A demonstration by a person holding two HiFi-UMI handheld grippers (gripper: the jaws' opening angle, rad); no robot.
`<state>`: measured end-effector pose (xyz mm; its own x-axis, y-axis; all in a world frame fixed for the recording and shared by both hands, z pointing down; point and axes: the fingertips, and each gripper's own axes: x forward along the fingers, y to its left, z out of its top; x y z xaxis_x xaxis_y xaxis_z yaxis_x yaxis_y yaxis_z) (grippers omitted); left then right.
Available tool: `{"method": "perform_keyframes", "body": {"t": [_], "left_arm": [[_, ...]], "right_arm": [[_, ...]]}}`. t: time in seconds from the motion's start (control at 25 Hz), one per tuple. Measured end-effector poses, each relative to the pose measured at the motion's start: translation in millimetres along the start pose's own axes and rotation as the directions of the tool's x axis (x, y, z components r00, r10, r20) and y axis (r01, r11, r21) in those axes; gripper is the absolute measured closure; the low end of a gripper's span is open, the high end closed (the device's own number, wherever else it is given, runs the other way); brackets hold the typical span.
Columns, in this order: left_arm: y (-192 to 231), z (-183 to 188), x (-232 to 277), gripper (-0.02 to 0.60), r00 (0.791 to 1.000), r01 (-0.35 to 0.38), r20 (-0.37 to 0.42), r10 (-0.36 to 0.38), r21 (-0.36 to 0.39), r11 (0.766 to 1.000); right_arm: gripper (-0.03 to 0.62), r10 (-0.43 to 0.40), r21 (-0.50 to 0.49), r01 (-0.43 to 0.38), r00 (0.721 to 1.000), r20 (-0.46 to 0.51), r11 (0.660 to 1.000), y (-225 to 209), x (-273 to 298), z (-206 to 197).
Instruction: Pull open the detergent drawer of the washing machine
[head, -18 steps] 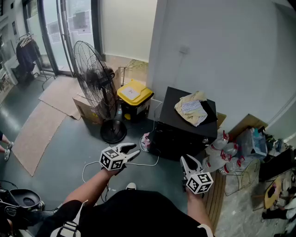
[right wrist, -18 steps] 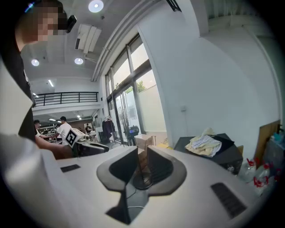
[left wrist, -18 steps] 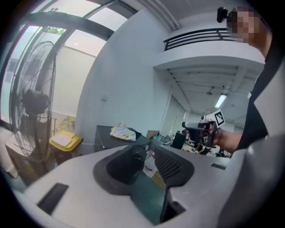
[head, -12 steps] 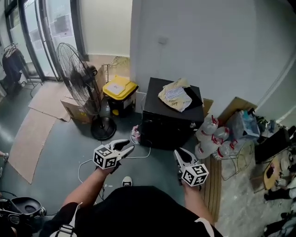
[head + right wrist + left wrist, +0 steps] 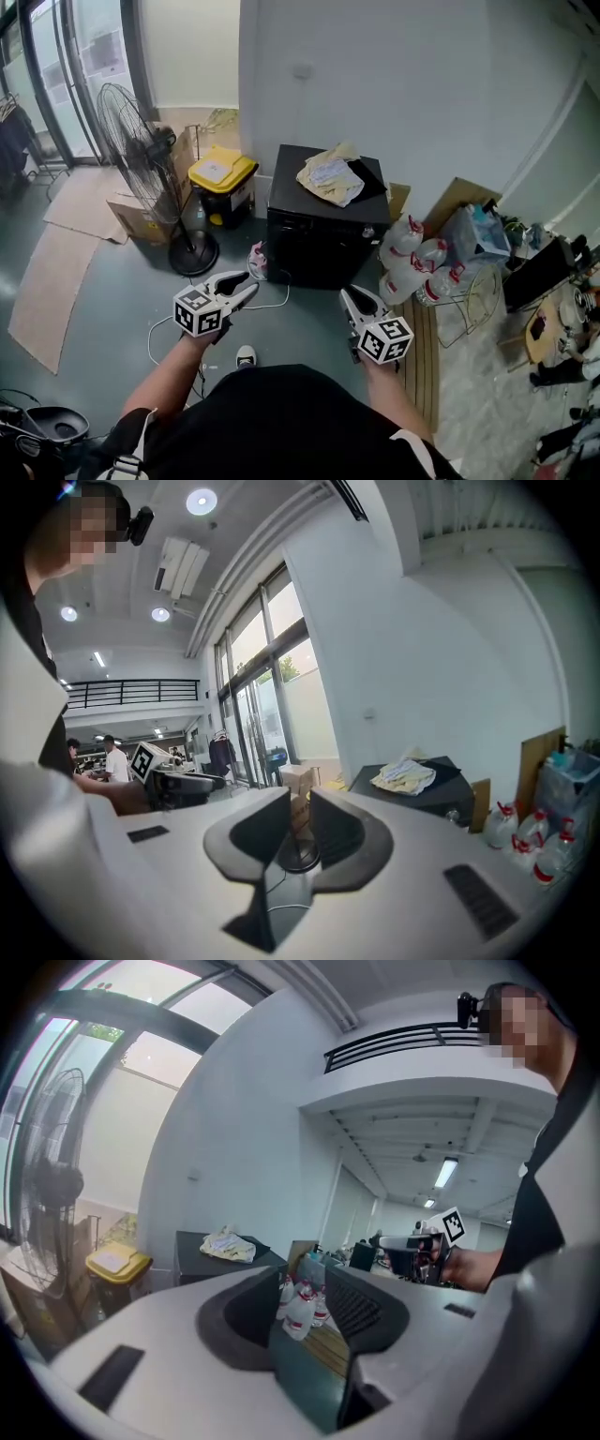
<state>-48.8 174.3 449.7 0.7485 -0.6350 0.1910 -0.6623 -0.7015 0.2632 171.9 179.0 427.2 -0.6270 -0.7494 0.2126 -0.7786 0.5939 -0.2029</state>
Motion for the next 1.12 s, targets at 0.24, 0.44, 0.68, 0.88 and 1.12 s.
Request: {"method": "perform_keyframes", "body": {"t": [0.24,0.44,0.68,0.88,1.12], "left_arm": [[-15.2,-1.8,-8.4,0.422,1.0,0.008,-0.003,-0.008,0.008,1.0],[-17.7,-1.7,-13.8,0.422,1.0,0.003,0.004,-0.003,-0.007,1.0],[-17.9,-9.1,-15.4,0.422,1.0,0.006,0.002,-0.006,-0.017,1.0],[-12.4,-13.0,-18.2,0.422,1.0,0.005,-0.005,-0.005,-0.023,1.0],[-4.0,-16.8,-17.0,0.422,1.0,0.009,-0.021,-0.01,-0.036,0.999]], "right_arm": [[0.532,0.002,0.004,-0.002,1.0,-0.009,1.0,3.8,-10.9,-6.5],[0.533,0.01,-0.003,-0.01,1.0,-0.013,1.0,7.5,-13.0,-7.1],[0.542,0.008,-0.003,-0.008,1.0,-0.01,1.0,8.8,-13.6,-11.6],[0.548,-0.005,0.0,0.005,1.0,0.001,1.0,9.4,-11.2,-11.3],[0.551,-0.016,0.006,0.016,1.0,0.001,1.0,7.8,-5.2,-8.9]]}}
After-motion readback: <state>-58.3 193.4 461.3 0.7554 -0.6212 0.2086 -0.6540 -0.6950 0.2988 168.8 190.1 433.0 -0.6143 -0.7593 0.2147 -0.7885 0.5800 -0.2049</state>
